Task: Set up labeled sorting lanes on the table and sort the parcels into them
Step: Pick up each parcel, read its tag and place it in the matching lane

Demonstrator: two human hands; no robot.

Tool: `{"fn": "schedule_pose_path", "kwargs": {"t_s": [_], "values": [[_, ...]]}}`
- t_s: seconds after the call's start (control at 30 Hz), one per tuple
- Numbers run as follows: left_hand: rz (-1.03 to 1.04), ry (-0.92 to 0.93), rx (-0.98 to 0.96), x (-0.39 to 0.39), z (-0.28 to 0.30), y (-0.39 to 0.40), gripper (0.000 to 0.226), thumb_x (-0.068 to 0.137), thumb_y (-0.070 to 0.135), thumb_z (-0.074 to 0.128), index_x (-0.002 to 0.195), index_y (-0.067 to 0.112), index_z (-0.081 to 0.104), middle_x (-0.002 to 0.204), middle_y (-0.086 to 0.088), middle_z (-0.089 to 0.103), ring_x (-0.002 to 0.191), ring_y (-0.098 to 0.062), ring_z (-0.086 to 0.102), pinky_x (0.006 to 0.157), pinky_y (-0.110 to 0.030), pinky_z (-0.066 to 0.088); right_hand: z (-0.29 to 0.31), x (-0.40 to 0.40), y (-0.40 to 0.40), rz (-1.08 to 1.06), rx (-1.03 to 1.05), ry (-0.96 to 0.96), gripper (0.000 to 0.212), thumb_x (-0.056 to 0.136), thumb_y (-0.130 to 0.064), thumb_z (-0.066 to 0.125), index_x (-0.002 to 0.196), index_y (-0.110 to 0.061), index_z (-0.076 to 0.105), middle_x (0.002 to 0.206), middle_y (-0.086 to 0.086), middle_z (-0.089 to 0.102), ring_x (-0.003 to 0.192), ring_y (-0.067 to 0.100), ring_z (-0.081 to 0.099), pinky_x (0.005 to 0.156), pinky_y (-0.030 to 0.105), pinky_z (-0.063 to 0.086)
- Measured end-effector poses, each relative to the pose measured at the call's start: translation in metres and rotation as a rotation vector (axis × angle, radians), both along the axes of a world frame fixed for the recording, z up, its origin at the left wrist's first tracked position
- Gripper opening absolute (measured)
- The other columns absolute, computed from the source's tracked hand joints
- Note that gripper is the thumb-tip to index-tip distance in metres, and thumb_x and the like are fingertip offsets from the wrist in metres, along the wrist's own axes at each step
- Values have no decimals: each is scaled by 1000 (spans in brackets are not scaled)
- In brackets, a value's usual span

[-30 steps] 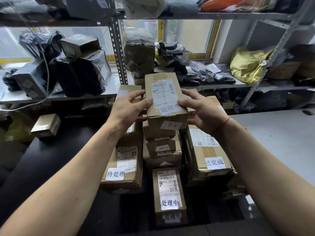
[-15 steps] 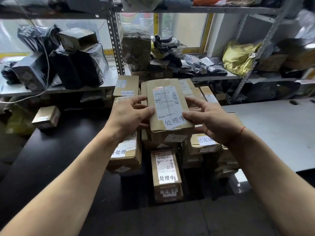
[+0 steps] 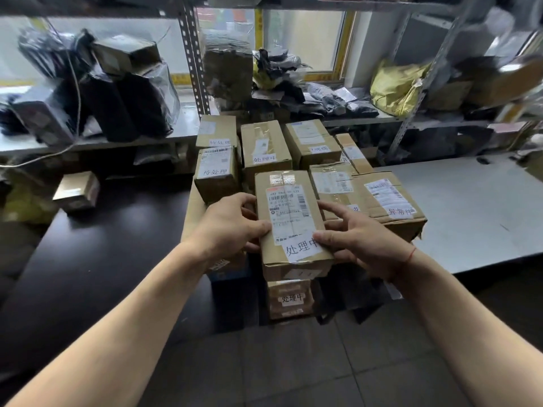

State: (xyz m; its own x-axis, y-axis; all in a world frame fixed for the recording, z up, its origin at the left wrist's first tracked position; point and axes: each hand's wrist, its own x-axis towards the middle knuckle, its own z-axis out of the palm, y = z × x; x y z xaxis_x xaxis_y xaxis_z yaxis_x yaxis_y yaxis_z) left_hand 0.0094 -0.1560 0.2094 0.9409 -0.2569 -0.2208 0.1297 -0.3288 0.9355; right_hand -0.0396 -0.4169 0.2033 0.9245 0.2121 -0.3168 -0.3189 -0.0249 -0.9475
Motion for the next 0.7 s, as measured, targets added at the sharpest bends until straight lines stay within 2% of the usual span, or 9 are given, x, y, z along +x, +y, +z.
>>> {"fn": "schedule_pose_path", "kwargs": {"t_s": [0.1,0.23,0.4,0.6,0.7], "values": [[8,26,71,-12,-11,-4,46,90,8,82,130,16,60,111,-7,73,100,-22,76,72,-46,67,-15,-9,-2,20,-2,26,69,91,-4,75,148,-35,49,120,10,77,112,32,75,93,60,60],[4,69,154,-24,-37,-10,42,90,12,82,123,20,57,112,-4,73,101,-18,75,70,-42,67,-40,-17,-4,36,-43,69,72,92,-5,77,150,-36,48,119,4,78,112,28,75,93,58,61],[-25,76,251,-25,-67,-19,42,92,19,80,124,24,54,111,2,71,99,-16,73,71,-38,67,-79,-14,-6,3,-49,127,76,91,-2,77,153,-34,48,123,6,76,112,28,75,92,57,61],[-6,66,336,-20,-97,-26,50,86,34,77,130,26,54,117,0,71,102,-19,73,81,-43,66,-115,-6,-6,-27,-18,170,80,92,1,75,156,-35,47,133,9,72,116,29,74,95,57,60],[1,77,331,-16,-101,-27,50,89,32,77,132,27,54,117,1,71,102,-19,72,83,-43,65,-120,-3,-6,-35,-16,167,79,93,1,74,156,-36,46,132,7,72,115,28,74,94,57,60]]}}
